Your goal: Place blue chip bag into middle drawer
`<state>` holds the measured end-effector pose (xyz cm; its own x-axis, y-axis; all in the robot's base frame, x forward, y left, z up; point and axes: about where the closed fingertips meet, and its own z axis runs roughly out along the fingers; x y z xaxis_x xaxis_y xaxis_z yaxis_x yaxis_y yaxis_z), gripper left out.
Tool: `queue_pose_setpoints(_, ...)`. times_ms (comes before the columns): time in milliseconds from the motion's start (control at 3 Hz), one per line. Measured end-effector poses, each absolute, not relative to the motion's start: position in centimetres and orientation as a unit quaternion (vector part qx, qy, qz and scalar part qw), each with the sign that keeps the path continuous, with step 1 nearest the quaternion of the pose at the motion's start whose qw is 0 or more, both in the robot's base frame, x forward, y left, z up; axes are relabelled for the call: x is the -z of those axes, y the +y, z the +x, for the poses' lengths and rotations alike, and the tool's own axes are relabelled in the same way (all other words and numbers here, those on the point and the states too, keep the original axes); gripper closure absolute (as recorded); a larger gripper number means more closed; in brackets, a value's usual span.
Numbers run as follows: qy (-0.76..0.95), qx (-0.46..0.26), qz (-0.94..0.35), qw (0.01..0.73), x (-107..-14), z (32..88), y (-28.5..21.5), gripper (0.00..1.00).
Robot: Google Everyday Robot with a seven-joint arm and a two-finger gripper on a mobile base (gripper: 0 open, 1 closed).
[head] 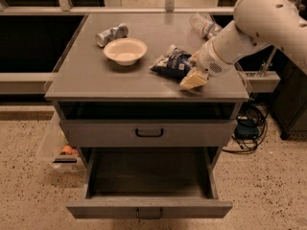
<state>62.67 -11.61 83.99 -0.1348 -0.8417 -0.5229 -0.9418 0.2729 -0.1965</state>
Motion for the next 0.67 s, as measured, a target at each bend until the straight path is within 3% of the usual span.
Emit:
queue_pose_setpoints(333,0.748,-0.09,-0.596,0.278,-83.99,62.66,-11.61,0.87)
queue_pose_setpoints(667,0.748,-0.09,-0.596,0.278,-83.99,62.66,-11.61,1.0)
